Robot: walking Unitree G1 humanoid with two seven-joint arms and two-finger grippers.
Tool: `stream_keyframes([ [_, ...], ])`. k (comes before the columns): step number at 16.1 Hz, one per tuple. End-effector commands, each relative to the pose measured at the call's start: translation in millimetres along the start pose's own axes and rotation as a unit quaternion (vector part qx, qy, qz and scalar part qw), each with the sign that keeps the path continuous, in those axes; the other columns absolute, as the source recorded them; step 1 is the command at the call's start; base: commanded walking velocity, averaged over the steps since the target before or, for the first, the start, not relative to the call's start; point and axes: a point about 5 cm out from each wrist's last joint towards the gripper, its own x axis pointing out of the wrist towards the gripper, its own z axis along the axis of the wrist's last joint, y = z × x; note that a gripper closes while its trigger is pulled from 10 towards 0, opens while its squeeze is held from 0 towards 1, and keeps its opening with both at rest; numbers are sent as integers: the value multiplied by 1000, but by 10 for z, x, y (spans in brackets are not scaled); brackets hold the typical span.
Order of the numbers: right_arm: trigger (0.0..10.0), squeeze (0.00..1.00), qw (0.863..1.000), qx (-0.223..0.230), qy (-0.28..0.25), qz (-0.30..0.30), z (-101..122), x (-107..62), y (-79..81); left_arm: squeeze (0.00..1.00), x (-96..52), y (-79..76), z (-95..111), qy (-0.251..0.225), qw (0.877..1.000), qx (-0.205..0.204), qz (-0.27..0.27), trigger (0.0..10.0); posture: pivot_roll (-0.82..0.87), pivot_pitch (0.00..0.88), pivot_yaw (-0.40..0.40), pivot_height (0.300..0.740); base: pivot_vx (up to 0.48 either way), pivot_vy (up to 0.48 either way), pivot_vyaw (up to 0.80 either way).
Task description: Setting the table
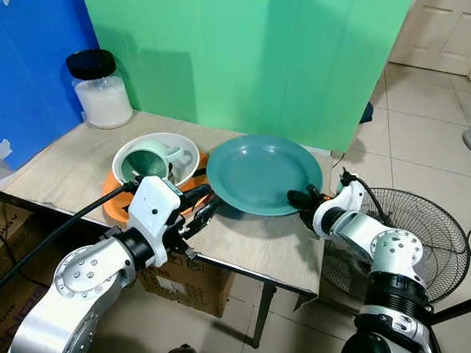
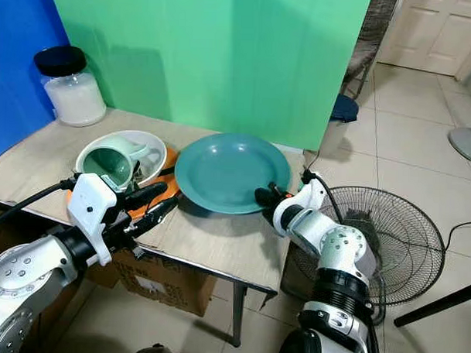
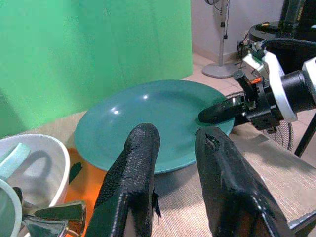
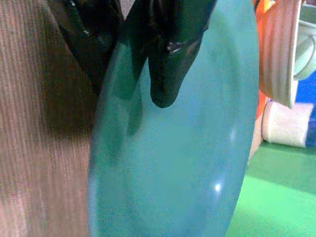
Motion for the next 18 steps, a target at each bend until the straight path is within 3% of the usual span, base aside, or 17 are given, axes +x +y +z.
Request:
stream_keyframes([
  [1, 0, 0, 1000, 1, -11, 17, 56, -55, 36, 0, -1, 2, -19, 5, 1000, 7, -2, 10000, 173, 0, 18, 740, 0, 0, 0],
  [4, 0, 0, 999, 0, -27, 34, 108, -130, 55, 0, -1, -1, -21, 4, 1000, 8, -1, 10000, 172, 0, 17, 740, 0, 0, 0],
  [8, 0, 0, 992, -29, -109, 60, 332, -488, 103, 0, 35, 20, 2, -12, 1000, 5, 8, 10000, 145, 0, 19, 740, 0, 0, 0],
  [10, 0, 0, 972, -47, -222, 64, 611, -895, 101, 0, 100, 60, 74, -37, 999, 16, 36, 10000, 128, 0, 21, 740, 0, 0, 0],
  [11, 0, 0, 967, -52, -242, 68, 648, -972, 116, 0, 108, 64, 84, -42, 998, 16, 40, 10000, 123, 0, 22, 740, 0, 0, 0],
  [12, 0, 0, 945, -122, -292, 84, 666, -1204, 260, 0, 127, 82, 99, -53, 997, 15, 58, 10000, 100, 0, 40, 740, 0, 0, 0],
  [13, 0, 0, 927, -185, -317, 80, 630, -1314, 358, 0, 144, 97, 114, -61, 995, 16, 73, 10000, 87, 0, 53, 740, 0, 0, 0],
  [14, 0, 0, 910, -219, -343, 78, 566, -1386, 443, 0, 163, 119, 154, -74, 993, 18, 94, 10000, 80, 0, 58, 740, 0, 0, 0],
  [16, 0, 0, 897, -246, -356, 88, 431, -1447, 503, 0, 173, 147, 193, -88, 989, 14, 114, 10000, 66, 0, 65, 740, 0, 0, 0],
  [17, 6667, 0, 896, -260, -351, 85, 339, -1458, 487, 0, 170, 158, 192, -89, 988, 13, 124, 10000, 66, 0, 65, 740, 0, 0, 0],
  [18, 10000, 0, 894, -283, -340, 77, 249, -1449, 477, 0, 179, 161, 193, -86, 988, 17, 130, 10000, 67, 0, 64, 740, 0, 0, 0],
])
